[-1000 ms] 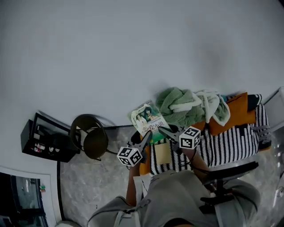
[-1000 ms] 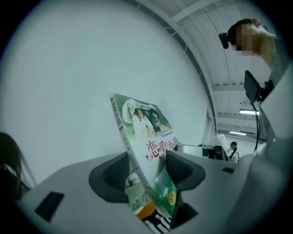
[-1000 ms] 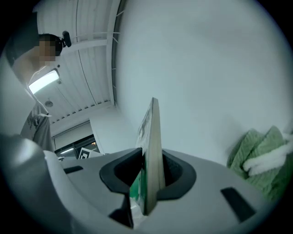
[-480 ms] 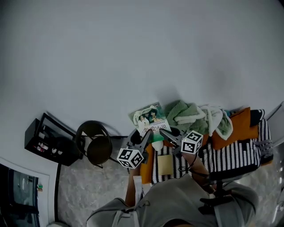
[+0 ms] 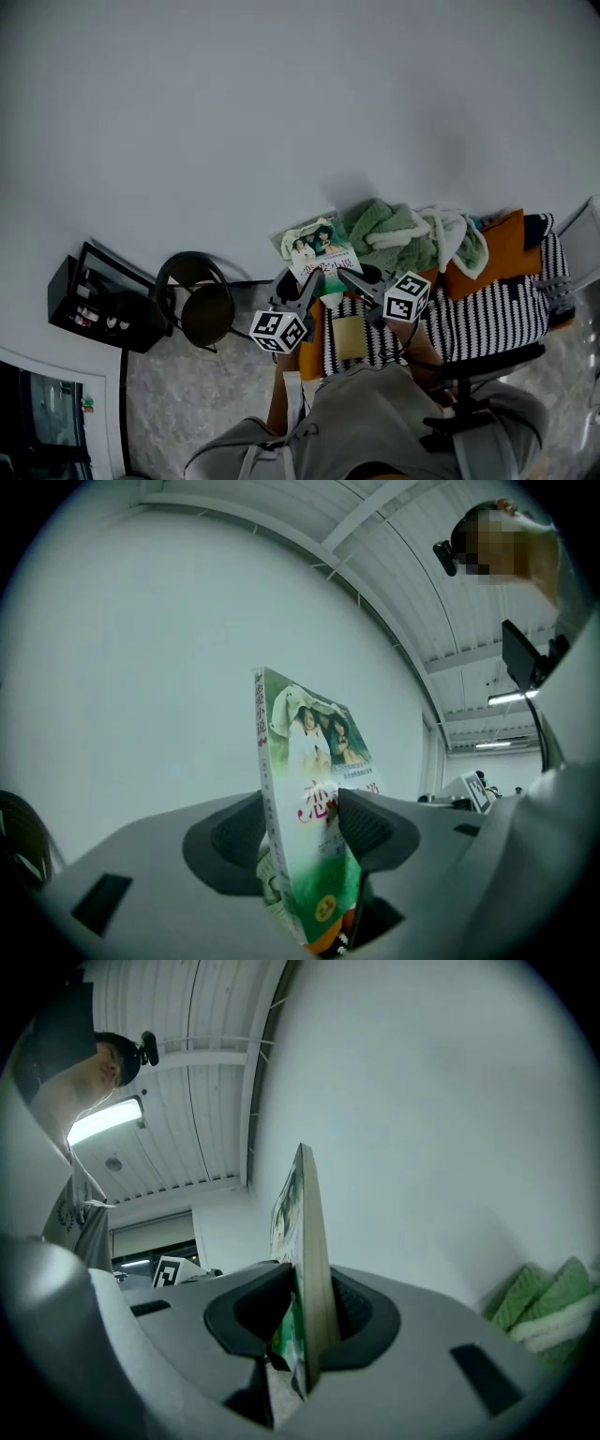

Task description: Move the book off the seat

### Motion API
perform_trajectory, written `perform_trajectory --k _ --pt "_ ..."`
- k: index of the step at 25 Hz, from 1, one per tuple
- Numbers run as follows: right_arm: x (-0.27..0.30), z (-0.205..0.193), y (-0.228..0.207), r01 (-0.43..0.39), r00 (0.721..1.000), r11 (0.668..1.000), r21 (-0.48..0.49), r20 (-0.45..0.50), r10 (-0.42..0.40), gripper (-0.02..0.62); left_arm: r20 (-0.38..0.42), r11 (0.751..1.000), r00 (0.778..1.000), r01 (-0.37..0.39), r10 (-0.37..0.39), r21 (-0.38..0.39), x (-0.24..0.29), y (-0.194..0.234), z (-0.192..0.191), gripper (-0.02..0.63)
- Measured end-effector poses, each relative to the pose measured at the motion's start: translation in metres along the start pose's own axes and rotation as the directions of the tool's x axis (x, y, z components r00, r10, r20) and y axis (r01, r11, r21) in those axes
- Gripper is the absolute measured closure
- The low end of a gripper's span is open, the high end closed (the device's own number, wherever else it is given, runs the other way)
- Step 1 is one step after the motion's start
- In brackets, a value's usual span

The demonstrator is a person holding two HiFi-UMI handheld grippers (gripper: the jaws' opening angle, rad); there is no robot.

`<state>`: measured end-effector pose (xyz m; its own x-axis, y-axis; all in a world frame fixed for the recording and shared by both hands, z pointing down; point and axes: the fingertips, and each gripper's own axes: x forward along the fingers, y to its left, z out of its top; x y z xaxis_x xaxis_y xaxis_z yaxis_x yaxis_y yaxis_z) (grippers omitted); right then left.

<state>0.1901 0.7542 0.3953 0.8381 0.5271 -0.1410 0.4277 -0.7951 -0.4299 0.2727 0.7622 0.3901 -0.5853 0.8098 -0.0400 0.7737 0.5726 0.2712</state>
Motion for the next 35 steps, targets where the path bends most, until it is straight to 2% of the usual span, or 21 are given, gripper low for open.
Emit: perform_trajectory --k 5,8,10,13,17,20,23,26,30,32,35 --pt "-0.013 0.005 -0.004 0.138 0.99 0.99 -0.027 0.029 -0.137 0.502 -0.013 0.992 0.993 0.121 -0.121 -0.042 0.015 -0.007 -0.005 0.357" --pt "-0.06 0.005 -0.017 0.271 0.961 0.962 -0.026 0.069 -0.268 0.502 -0.036 0.966 0.968 0.246 -0.25 -0.083 0.041 -0.042 -0.033 0.357" --pt "-0.1 0.003 -0.022 0.387 0.918 0.922 -0.021 0.101 -0.383 0.502 -0.057 0.928 0.931 0.351 -0.36 -0.125 0.057 -0.075 -0.056 0.357" --pt "-0.149 0.003 -0.021 0.536 0.837 0.844 -0.013 0.144 -0.529 0.502 -0.072 0.852 0.858 0.489 -0.508 -0.188 0.073 -0.119 -0.08 0.356" --pt "-0.189 0.01 -0.011 0.65 0.75 0.76 -0.012 0.176 -0.638 0.502 -0.063 0.765 0.775 0.603 -0.629 -0.225 0.084 -0.163 -0.086 0.356" --pt "-0.233 0.028 0.013 0.703 0.696 0.711 -0.025 0.232 -0.68 0.502 -0.044 0.716 0.726 0.664 -0.687 -0.216 0.08 -0.217 -0.078 0.353" --pt "-0.275 0.04 0.04 0.72 0.668 0.694 -0.025 0.295 -0.683 0.503 -0.047 0.685 0.688 0.709 -0.724 -0.169 0.067 -0.272 -0.067 0.33" --pt "-0.302 0.047 0.054 0.719 0.661 0.695 -0.027 0.335 -0.672 0.503 -0.054 0.679 0.678 0.725 -0.733 -0.115 0.06 -0.307 -0.058 0.302" --pt "-0.338 0.053 0.066 0.727 0.639 0.686 -0.006 0.371 -0.674 0.503 -0.047 0.672 0.672 0.731 -0.739 -0.119 0.053 -0.351 -0.06 0.246" --pt "-0.386 0.058 0.088 0.742 0.611 0.67 0.004 0.407 -0.679 0.503 -0.067 0.653 0.65 0.751 -0.757 -0.097 0.04 -0.404 -0.065 0.236" --pt "-0.47 0.068 0.137 0.783 0.551 0.622 -0.001 0.465 -0.693 0.503 -0.11 0.612 0.604 0.789 -0.789 -0.051 0.011 -0.5 -0.072 0.229"
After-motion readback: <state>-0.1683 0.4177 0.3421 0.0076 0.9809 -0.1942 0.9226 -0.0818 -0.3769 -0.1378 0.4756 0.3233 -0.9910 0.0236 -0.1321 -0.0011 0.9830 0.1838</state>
